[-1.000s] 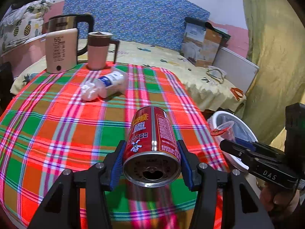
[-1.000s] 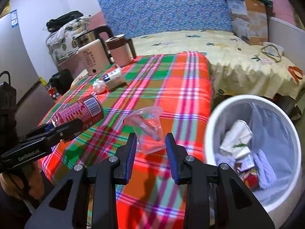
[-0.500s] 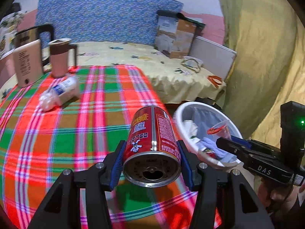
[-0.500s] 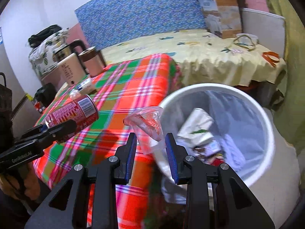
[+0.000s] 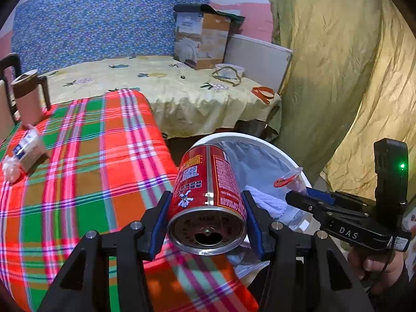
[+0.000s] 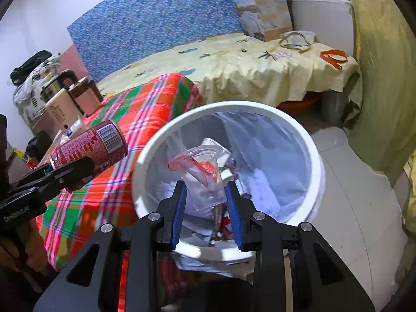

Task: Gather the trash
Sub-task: 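Carry the red can and plastic cup over the bin with both tools, then open both tools to drop the red can and plastic cup into the bin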

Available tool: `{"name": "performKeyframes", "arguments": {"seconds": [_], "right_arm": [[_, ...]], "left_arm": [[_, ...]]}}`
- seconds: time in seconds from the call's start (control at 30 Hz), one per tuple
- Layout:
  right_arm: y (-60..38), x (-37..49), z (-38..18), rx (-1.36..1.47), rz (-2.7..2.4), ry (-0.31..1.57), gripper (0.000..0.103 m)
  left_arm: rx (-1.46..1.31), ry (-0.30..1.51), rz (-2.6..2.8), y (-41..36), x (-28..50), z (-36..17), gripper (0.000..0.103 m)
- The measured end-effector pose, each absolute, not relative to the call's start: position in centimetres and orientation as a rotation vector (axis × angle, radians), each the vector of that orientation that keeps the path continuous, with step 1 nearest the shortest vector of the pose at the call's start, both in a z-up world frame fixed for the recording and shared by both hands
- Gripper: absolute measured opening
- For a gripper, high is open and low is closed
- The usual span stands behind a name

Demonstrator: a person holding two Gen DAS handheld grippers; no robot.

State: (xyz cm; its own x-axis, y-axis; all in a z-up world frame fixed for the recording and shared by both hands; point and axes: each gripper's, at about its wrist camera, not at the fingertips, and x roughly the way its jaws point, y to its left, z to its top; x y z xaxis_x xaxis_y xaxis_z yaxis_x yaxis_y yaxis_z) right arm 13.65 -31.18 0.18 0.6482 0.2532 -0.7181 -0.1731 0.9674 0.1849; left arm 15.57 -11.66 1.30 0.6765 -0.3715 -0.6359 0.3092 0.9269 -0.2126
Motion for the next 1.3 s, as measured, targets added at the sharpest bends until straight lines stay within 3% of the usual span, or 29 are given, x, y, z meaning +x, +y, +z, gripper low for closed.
{"name": "performKeyframes", "arguments": {"seconds": [0.67,0.87,1.3], "right_arm": [[-33.8,14.9,-0.9,0.089,0.135,0.894,0.035],[-34.1,14.7,-0.7,0.087,0.117,0.888,0.048],[-33.9,13.7,0.9,0.093,0.136,0.835,0.049]], "left_arm": [[-0.039,0.818,-0.496,-17.0,19.0,-0.8,0.055],[-0.034,0.823,-0.511,-17.5,19.1,-0.9,0.055],[-0.073,0.777,-0.491,-15.4,17.7,0.7,0.055]]}}
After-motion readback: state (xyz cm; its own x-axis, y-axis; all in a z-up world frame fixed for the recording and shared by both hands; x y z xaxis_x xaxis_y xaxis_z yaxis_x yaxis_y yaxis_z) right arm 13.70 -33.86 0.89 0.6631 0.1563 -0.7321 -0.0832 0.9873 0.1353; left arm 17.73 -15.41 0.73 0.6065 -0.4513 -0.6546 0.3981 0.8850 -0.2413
